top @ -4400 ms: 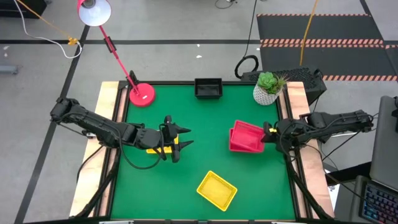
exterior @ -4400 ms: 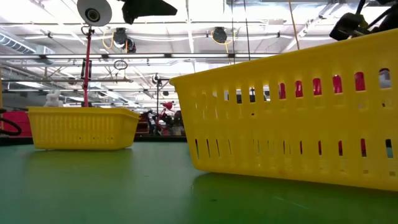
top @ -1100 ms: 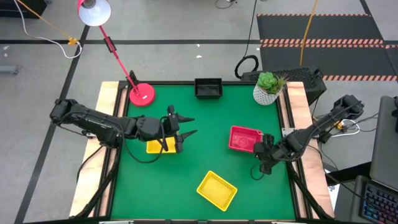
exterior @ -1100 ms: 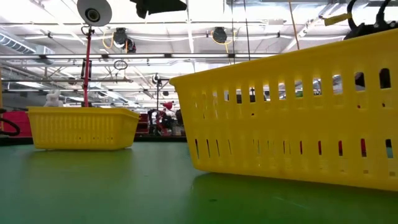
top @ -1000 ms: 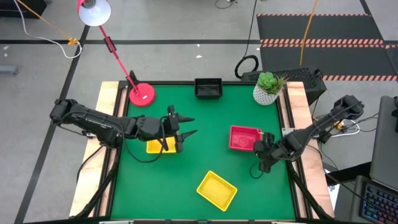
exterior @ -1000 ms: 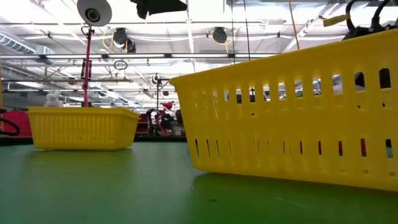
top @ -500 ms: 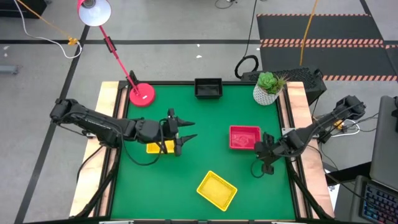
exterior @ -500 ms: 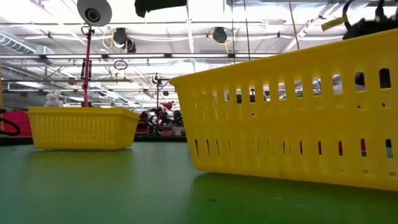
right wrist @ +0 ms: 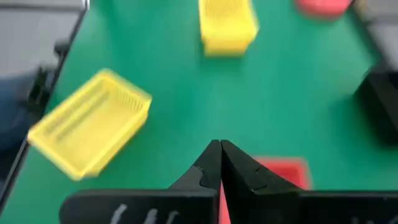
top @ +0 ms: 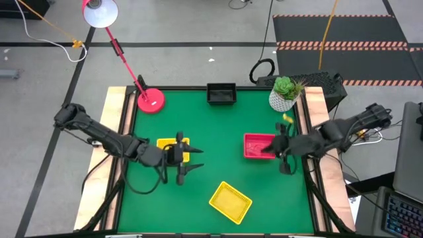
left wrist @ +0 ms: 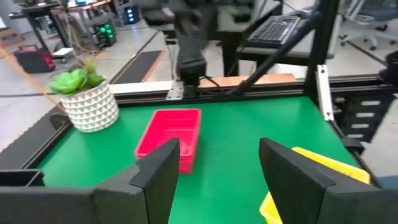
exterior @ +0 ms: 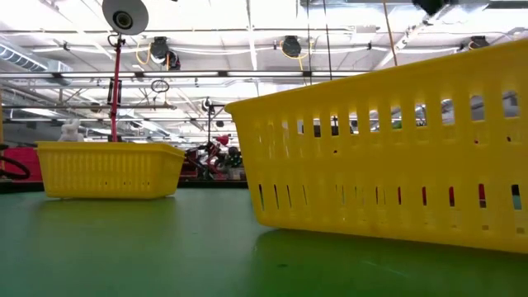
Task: Stack baskets by color
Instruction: Stack the bottom yellow bin on the top stacked yellow bins
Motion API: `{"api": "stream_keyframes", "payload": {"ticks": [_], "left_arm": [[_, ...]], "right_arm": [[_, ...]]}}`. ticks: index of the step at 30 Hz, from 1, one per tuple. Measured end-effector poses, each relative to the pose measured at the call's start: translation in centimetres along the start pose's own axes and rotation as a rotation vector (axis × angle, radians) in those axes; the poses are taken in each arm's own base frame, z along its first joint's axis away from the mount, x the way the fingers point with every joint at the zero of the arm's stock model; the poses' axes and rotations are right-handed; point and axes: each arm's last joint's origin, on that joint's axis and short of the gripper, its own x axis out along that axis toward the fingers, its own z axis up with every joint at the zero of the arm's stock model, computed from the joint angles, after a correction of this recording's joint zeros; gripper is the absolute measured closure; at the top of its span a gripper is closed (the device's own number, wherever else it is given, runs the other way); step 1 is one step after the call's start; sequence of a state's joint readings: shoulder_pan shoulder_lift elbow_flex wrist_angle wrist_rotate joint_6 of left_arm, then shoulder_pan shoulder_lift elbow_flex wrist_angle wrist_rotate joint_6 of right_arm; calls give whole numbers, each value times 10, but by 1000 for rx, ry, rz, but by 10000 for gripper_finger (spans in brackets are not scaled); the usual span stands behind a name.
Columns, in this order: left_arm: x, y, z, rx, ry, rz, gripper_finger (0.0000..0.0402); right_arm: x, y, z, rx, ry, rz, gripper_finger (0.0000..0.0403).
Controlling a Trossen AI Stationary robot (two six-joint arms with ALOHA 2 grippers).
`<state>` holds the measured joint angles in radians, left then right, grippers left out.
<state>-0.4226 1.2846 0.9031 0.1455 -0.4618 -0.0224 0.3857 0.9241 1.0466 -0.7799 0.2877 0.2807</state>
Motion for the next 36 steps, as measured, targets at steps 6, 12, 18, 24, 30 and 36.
{"api": "stream_keyframes", "payload": {"ticks": [6, 12, 18, 24, 30, 36], "left_arm": [[-1, -9, -2, 31, -2, -27, 179], [14, -17, -18, 67, 62, -31, 179], [31, -25, -38, 136, 137, -86, 179], [43, -49, -49, 210, 179, -199, 179], [58, -82, -52, 300, 266, -260, 179], [76, -110, -51, 314, 379, -337, 179]], "right_arm": [[-25, -11, 26, -107, -167, -22, 403], [-31, -18, 23, -230, -285, -49, 403], [-33, -24, 19, -213, -365, -77, 403], [-27, -26, 20, -194, -411, -92, 403], [-18, -24, 20, -180, -489, -88, 403], [-19, -24, 23, -149, -522, -80, 403]]}}
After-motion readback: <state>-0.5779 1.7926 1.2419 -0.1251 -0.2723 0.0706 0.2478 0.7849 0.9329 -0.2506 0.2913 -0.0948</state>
